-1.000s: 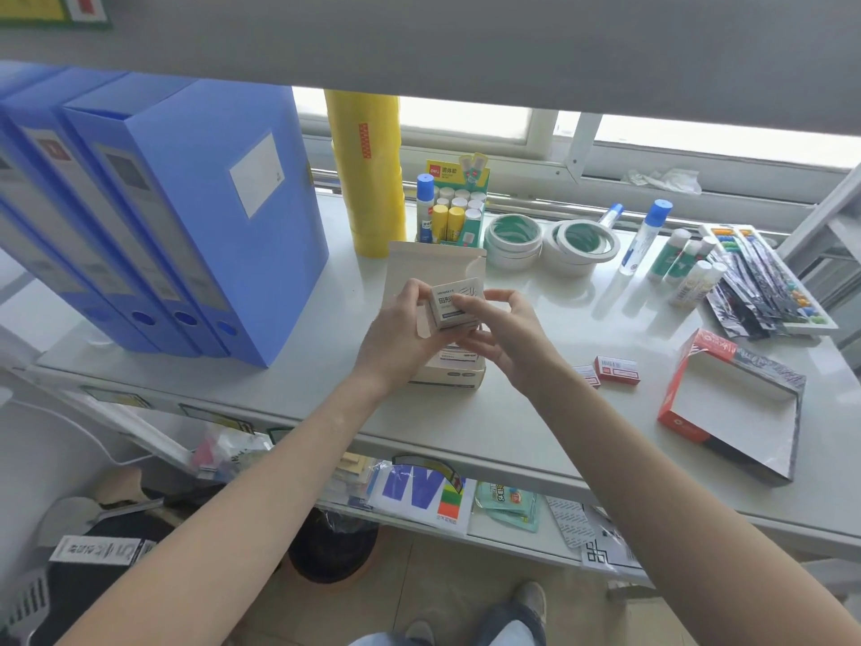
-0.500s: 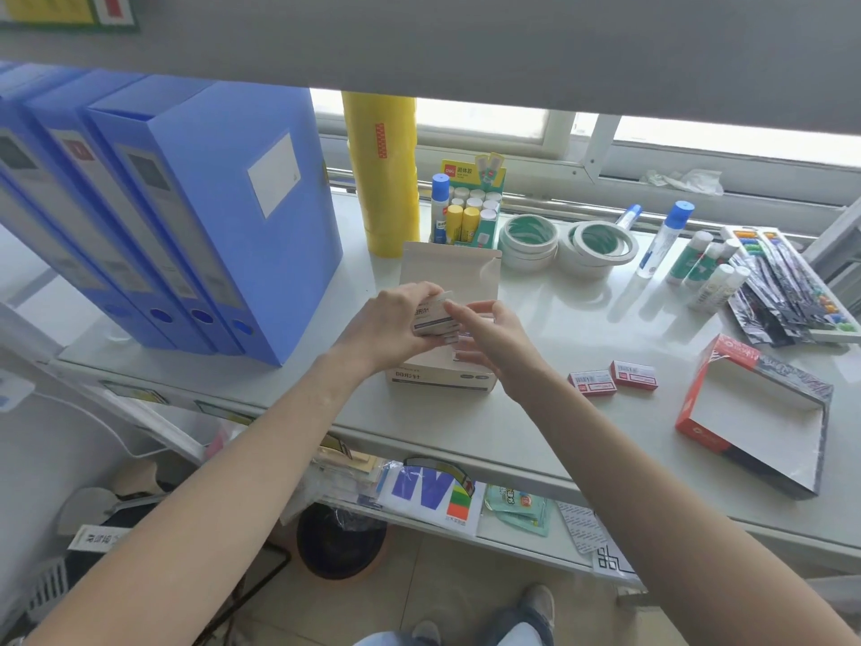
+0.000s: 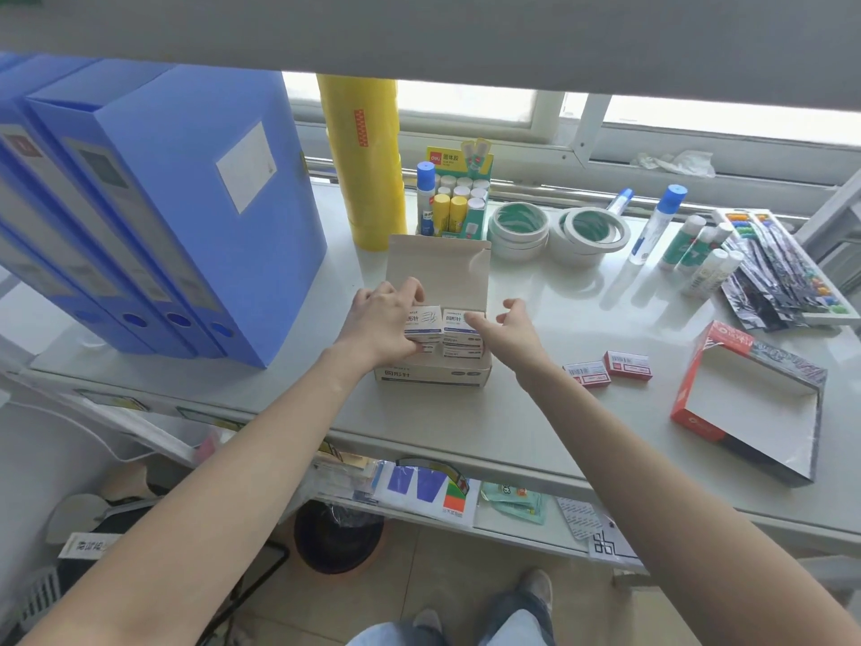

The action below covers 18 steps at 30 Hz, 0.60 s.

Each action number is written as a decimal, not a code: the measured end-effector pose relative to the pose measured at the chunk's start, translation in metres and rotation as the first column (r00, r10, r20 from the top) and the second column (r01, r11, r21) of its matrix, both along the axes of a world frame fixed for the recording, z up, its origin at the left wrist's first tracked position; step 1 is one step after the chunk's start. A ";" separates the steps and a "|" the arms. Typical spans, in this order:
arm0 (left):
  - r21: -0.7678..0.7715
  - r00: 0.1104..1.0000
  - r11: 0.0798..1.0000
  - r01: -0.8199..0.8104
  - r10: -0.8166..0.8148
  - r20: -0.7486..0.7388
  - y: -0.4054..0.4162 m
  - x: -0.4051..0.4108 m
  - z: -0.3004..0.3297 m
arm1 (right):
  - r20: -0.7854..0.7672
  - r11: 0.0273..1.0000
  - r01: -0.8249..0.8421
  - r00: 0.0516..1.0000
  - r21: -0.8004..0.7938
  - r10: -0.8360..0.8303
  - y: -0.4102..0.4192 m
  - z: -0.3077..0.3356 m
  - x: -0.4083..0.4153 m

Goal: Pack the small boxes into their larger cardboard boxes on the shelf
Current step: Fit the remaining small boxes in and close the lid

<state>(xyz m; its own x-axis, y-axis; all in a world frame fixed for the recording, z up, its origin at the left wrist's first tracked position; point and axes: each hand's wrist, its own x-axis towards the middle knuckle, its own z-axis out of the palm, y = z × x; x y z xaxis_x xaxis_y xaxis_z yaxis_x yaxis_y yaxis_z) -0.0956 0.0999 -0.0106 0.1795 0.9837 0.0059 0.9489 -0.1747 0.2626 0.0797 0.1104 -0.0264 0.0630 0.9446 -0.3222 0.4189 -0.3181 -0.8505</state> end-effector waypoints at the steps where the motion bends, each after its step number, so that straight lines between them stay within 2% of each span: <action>1: -0.001 1.000 1.000 -0.002 0.002 -0.012 0.001 0.001 -0.002 | -0.023 0.999 -0.018 1.000 -0.028 0.017 0.001 -0.002 0.000; 4: 0.007 1.000 1.000 -0.017 0.017 -0.025 0.005 0.001 -0.006 | -0.090 0.998 -0.054 0.995 -0.043 0.050 0.000 -0.006 -0.001; 9: 0.020 0.998 0.999 -0.037 0.038 -0.045 0.009 0.004 -0.015 | -0.071 0.996 -0.083 0.994 0.015 0.084 0.004 -0.020 -0.003; 14: 0.132 0.975 0.991 -0.016 0.044 -0.217 0.007 0.005 -0.012 | -0.103 0.992 -0.114 0.988 0.048 0.118 0.006 -0.020 0.000; 18: 0.127 0.955 0.986 -0.108 0.139 -0.261 0.010 0.009 -0.010 | -0.109 0.992 -0.117 0.987 0.035 0.121 0.008 -0.021 0.001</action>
<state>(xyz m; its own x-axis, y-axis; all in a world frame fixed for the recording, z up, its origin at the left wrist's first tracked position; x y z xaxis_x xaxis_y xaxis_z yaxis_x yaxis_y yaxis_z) -0.0869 0.1097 -0.0207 0.0665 0.9943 0.0837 0.9977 -0.0652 -0.0181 0.0810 0.1187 -0.0474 -0.0850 0.9521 -0.2936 0.3547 -0.2465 -0.9019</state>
